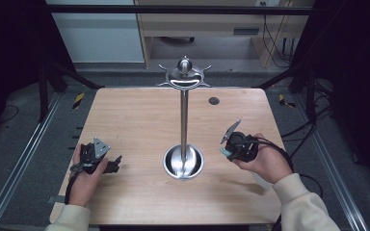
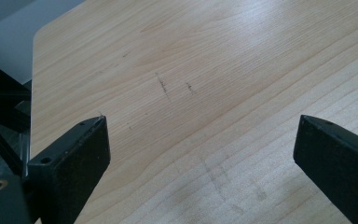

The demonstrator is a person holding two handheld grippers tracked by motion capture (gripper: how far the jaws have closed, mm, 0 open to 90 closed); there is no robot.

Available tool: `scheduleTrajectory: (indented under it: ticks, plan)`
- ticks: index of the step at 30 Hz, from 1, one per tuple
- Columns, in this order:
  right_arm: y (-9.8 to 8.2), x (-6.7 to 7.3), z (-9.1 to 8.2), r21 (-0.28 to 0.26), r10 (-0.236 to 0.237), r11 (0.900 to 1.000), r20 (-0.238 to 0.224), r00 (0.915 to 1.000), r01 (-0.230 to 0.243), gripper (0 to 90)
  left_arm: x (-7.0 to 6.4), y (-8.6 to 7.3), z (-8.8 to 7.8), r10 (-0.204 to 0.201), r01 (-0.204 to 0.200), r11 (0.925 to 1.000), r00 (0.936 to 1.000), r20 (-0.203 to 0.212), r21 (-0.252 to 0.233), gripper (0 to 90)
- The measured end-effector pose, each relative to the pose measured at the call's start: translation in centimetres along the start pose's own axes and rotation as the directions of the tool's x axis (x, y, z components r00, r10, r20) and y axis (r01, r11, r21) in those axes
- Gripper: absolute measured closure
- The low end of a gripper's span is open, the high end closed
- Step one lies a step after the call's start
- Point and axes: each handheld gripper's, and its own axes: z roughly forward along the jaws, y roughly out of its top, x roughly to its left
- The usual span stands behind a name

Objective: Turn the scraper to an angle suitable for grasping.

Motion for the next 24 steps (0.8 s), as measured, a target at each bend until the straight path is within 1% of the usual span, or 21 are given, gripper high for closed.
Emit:
scheduleTrajectory:
  ticks: [1, 2, 3, 6, 7, 8, 9, 10, 13, 15, 17, 18, 19, 20, 21, 22, 23, 24]
  plan:
    - [0.1, 0.0, -0.4, -0.008, 0.007, 1.0, 0.007, 1.0, -0.007, 74.8, 0.0, 0.0, 0.0, 0.0, 0.0, 1.0, 1.0, 0.0, 0.0, 3.4]
    - [0.2, -0.1, -0.7, -0.018, 0.0, 1.0, 0.01, 0.9999, 0.0, 74.8, 0.0, 0.0, 0.0, 0.0, 0.0, 1.0, 1.0, 0.0, 0.0, 3.4]
    - [0.3, -0.2, -1.4, -0.033, 0.004, 0.999, 0.015, 0.9999, -0.004, 74.8, 0.0, 0.0, 0.0, 0.0, 0.0, 1.0, 1.0, 0.0, 0.0, 3.4]
    - [0.4, -0.5, -2.0, -0.049, 0.006, 0.999, 0.015, 0.9999, -0.005, 74.8, 0.0, 0.0, 0.0, 0.0, 0.0, 1.0, 1.0, 0.0, 0.0, 3.4]
    - [0.4, -0.5, -2.2, -0.06, 0.013, 0.998, 0.018, 0.9997, -0.012, 74.8, 0.0, 0.0, 0.0, 0.0, 0.0, 1.0, 1.0, 0.0, 0.0, 3.4]
    - [0.5, -0.8, -2.7, -0.078, 0.012, 0.997, 0.024, 0.9996, -0.01, 74.8, 0.0, 0.0, 0.0, -0.001, 0.001, 1.0, 1.0, 0.0, 0.0, 3.4]
    - [0.5, -0.8, -2.7, -0.078, 0.012, 0.997, 0.024, 0.9996, -0.01, 74.8, 0.0, 0.0, 0.0, -0.001, 0.001, 1.0, 1.0, 0.0, 0.0, 3.4]
    - [0.5, -1.0, -3.1, -0.097, 0.023, 0.995, 0.027, 0.9994, -0.02, 74.8, 0.0, 0.0, 0.0, -0.001, 0.001, 1.0, 1.0, -0.001, 0.0, 3.4]
    - [0.5, -1.4, -3.7, -0.134, 0.034, 0.991, 0.035, 0.9988, -0.029, 74.8, 0.1, -0.1, -0.1, -0.008, 0.008, 1.0, 1.0, -0.003, -0.002, 3.3]
    - [0.4, -1.7, -4.1, -0.168, 0.049, 0.985, 0.045, 0.9978, -0.041, 74.8, 0.4, -0.2, -0.2, -0.027, 0.027, 0.9996, 0.9996, -0.012, -0.009, 3.3]
    - [0.4, -2.0, -4.4, -0.199, 0.058, 0.979, 0.042, 0.9975, -0.048, 74.8, 0.7, -0.4, -0.4, -0.04, 0.04, 0.9991, 0.999, -0.018, -0.012, 3.4]
    - [0.4, -2.0, -4.4, -0.199, 0.058, 0.979, 0.042, 0.9975, -0.048, 74.8, 0.7, -0.4, -0.4, -0.04, 0.04, 0.9991, 0.999, -0.018, -0.012, 3.4]
    - [0.4, -2.2, -4.6, -0.215, 0.069, 0.975, 0.043, 0.9967, -0.058, 74.8, 0.8, -0.4, -0.5, -0.047, 0.047, 0.9988, 0.9986, -0.021, -0.016, 3.4]
    - [0.3, -2.5, -4.8, -0.242, 0.077, 0.968, 0.042, 0.9961, -0.065, 74.8, 1.0, -0.5, -0.7, -0.055, 0.055, 0.9983, 0.9982, -0.025, -0.019, 3.4]
    - [0.3, -2.5, -4.8, -0.242, 0.077, 0.968, 0.042, 0.9961, -0.065, 74.8, 1.0, -0.5, -0.7, -0.055, 0.055, 0.9983, 0.9982, -0.025, -0.019, 3.4]
    - [0.3, -2.8, -5.0, -0.257, 0.089, 0.963, 0.042, 0.9952, -0.075, 74.8, 1.0, -0.5, -0.7, -0.059, 0.058, 0.9981, 0.9979, -0.027, -0.022, 3.4]
    - [0.2, -3.1, -5.2, -0.284, 0.102, 0.955, 0.036, 0.9941, -0.088, 74.8, 1.0, -0.6, -0.8, -0.06, 0.059, 0.998, 0.9978, -0.029, -0.023, 3.4]
    - [0.1, -3.3, -5.4, -0.303, 0.109, 0.949, 0.039, 0.9933, -0.092, 74.8, 0.9, -0.6, -0.7, -0.06, 0.06, 0.998, 0.9977, -0.029, -0.022, 3.4]
